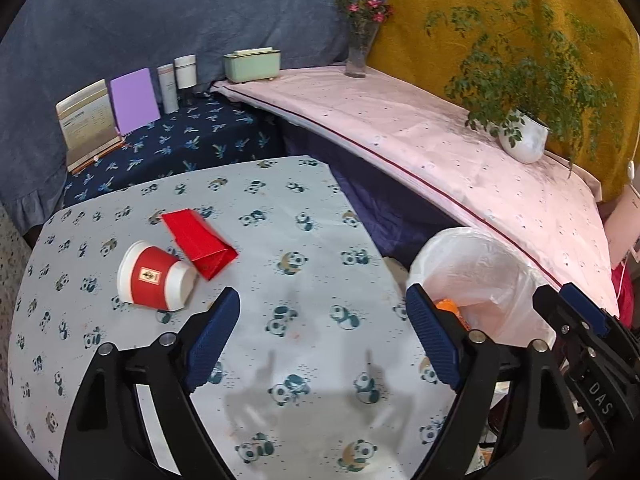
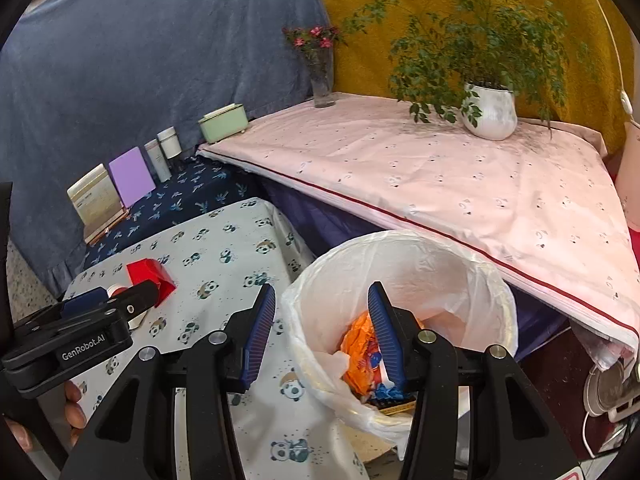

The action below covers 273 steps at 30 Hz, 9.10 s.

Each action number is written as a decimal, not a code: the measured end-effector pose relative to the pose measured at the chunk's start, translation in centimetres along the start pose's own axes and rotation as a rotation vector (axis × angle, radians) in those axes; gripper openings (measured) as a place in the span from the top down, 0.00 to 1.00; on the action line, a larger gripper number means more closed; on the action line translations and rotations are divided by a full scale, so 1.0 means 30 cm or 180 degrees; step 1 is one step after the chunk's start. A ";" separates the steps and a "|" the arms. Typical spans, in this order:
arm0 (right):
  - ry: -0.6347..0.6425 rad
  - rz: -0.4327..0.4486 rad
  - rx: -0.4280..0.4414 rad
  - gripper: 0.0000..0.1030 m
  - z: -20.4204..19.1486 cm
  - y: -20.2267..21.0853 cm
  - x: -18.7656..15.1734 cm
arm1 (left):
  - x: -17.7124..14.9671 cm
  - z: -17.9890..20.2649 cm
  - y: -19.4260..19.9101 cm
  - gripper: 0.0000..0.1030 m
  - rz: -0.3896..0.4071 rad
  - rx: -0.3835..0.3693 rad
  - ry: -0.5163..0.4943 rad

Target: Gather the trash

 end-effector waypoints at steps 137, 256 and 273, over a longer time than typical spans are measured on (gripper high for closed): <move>-0.0381 0.0141 -0.0340 0.89 0.372 0.082 0.038 | -0.064 0.494 -0.007 0.10 -0.0196 -0.0532 -0.0694; 0.0186 -0.0375 -0.0487 0.06 0.196 0.200 -0.253 | -0.281 0.210 0.062 0.10 -0.0295 0.0099 -0.0522; 0.0183 -0.0396 -0.0492 0.06 0.194 0.197 -0.271 | -0.301 0.206 0.069 0.10 -0.0273 0.0169 -0.0536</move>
Point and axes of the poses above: each gripper's, at about its wrist camera, not at the fingertips, and y roughly against the way its jaws point, z to its right, x to its top, the point moved 9 cm from there along -y, roughly the way its jaws point, and after that the axes turned 9 degrees about x, right-handed, at the moved point
